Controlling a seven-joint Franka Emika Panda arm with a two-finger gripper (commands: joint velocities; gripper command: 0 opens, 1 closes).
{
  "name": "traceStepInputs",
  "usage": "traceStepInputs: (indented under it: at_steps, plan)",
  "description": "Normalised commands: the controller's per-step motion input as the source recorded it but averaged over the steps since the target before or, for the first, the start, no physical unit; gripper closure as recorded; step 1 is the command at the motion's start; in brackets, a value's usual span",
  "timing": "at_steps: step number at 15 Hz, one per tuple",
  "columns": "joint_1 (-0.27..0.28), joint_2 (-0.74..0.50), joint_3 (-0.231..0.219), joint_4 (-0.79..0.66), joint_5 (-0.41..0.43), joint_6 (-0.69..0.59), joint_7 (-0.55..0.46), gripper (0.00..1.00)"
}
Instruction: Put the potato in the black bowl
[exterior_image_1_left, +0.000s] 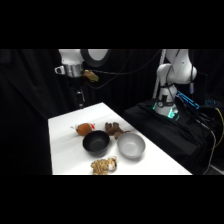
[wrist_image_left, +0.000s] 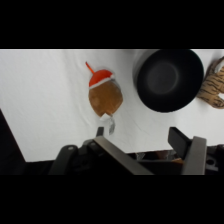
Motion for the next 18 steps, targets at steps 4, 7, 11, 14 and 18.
traceStepInputs:
  at_steps: [4, 7, 11, 14, 18]
  plan:
    - [-0.08, 0.37, -0.008, 0.35, 0.201, 0.09, 0.04, 0.0]
    - [-0.04, 0.24, -0.019, 0.2, 0.115, 0.09, 0.1, 0.0]
    - [0.01, 0.09, -0.023, 0.0, 0.076, 0.14, 0.12, 0.0]
    - [0.016, 0.08, -0.035, -0.05, 0.11, 0.24, 0.17, 0.0]
    - [0.016, 0.2, -0.074, 0.07, 0.135, 0.11, 0.24, 0.0]
